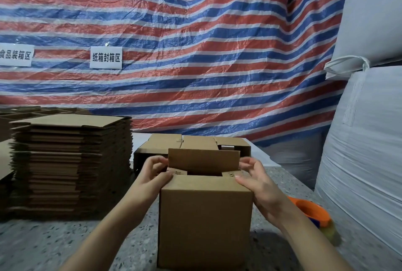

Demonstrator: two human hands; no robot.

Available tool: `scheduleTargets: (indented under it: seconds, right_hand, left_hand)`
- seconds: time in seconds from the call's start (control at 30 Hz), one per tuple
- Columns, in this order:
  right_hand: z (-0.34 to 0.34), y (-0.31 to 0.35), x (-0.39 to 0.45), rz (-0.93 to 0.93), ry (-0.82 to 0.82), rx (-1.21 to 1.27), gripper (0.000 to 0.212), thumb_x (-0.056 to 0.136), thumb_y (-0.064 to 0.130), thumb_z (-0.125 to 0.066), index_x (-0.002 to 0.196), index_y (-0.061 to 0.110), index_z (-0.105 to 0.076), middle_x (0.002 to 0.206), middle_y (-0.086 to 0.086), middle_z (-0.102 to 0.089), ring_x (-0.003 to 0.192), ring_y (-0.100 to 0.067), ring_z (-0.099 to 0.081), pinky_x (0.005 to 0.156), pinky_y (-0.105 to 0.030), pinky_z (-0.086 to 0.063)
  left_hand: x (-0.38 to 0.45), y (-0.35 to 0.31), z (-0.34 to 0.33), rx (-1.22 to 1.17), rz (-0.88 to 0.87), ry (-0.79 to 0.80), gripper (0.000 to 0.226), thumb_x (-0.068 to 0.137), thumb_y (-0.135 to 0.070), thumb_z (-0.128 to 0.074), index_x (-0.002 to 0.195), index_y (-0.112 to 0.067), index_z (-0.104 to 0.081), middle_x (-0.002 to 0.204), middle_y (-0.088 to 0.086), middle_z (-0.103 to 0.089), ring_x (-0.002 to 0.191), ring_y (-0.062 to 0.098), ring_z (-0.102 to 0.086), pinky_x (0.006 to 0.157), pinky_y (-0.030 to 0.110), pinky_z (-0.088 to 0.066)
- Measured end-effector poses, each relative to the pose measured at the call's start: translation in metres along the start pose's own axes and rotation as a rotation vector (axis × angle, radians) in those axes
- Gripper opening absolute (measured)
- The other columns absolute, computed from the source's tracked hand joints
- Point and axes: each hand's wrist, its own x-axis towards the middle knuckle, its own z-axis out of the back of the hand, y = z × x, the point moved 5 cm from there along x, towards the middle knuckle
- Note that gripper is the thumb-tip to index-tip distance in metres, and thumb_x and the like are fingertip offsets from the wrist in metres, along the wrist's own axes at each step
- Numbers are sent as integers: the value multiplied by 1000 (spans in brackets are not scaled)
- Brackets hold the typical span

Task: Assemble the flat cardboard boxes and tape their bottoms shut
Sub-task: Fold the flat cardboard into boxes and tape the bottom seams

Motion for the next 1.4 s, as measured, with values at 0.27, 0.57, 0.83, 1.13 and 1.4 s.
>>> scheduleTargets:
  seconds: [0.27,0.57,0.83,1.13,1.4]
  right_hand:
    - [-1,14,3,146,51,-80,86,95,6,-65,155,47,-19,153,15,-40,144,-9,-32,120,-40,-28]
    - [3,4,2,146,-21,-123,39,97,18,-63,126,42,-55,96,22,-68,104,5,-62,92,-20,-51]
    - [0,2,-4,126,-100,-9,29,98,14,-59,115,36,-69,108,0,-65,101,-12,-65,87,-28,-52]
    - [-1,3,-5,83,-81,14,27,97,17,-60,119,31,-68,115,-3,-64,108,-19,-64,85,-27,-55]
    - [65,4,23,-43,-316,-621,31,99,50,-50,104,24,-66,93,7,-67,90,-10,-63,72,-28,-48]
  left_hand:
    - [2,-23,6,225,-235,52,71,91,-10,-67,142,-49,-35,130,-28,-55,118,-9,-51,84,12,-47]
    - [-6,-24,7,328,-197,-130,21,91,-18,-69,96,-38,-74,93,-20,-70,88,-3,-63,80,30,-50]
    - [-9,-63,-9,968,-241,-76,18,96,-24,-58,101,-36,-70,96,-23,-66,100,-3,-57,100,35,-44]
    - [-6,-47,-103,1317,-244,461,67,94,-70,-26,153,-38,-24,161,-11,-24,147,11,-22,118,37,-18]
    - [-2,-41,-102,1374,-235,509,73,91,-73,-23,154,-39,-17,162,-12,-17,149,12,-16,120,39,-12]
